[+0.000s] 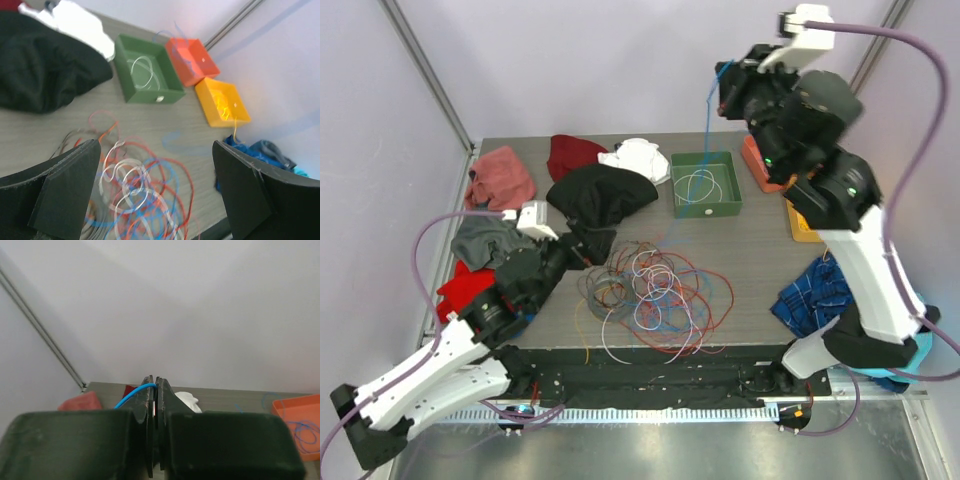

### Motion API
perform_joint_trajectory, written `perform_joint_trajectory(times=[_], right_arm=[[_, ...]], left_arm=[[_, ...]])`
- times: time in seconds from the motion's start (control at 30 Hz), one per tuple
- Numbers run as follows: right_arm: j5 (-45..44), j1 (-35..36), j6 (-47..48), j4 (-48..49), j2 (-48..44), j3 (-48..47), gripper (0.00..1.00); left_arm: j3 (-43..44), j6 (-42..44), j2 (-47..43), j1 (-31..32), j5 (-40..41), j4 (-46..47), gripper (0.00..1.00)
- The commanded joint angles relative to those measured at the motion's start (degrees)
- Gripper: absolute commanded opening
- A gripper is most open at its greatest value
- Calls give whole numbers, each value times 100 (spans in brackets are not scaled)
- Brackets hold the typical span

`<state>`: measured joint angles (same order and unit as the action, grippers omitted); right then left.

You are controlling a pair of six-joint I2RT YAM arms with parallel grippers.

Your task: Untangle the cables

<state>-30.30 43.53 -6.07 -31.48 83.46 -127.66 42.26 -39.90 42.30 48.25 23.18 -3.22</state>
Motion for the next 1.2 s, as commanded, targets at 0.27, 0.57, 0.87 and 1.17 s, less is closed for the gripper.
perform_joint_trajectory(times=[0.27,0.57,0.87,1.17], right_arm=[[639,-2304,-1326,685,1550,-1270,1],[1079,-3533,-1836,1583,1919,-1833,1],[1510,-4491,-2329,2497,2473,-1842,1],[1730,-4977,-2750,2928,3228,-1894,1]], left_arm=[[-684,-255,-1787,-9,-173,-1619,100],[-869,-246,-1577,-9,-323,-1489,100],[-939,-352,-996,-17,-621,-1207,100],[-992,-457,-513,-9,-788,-856,100]])
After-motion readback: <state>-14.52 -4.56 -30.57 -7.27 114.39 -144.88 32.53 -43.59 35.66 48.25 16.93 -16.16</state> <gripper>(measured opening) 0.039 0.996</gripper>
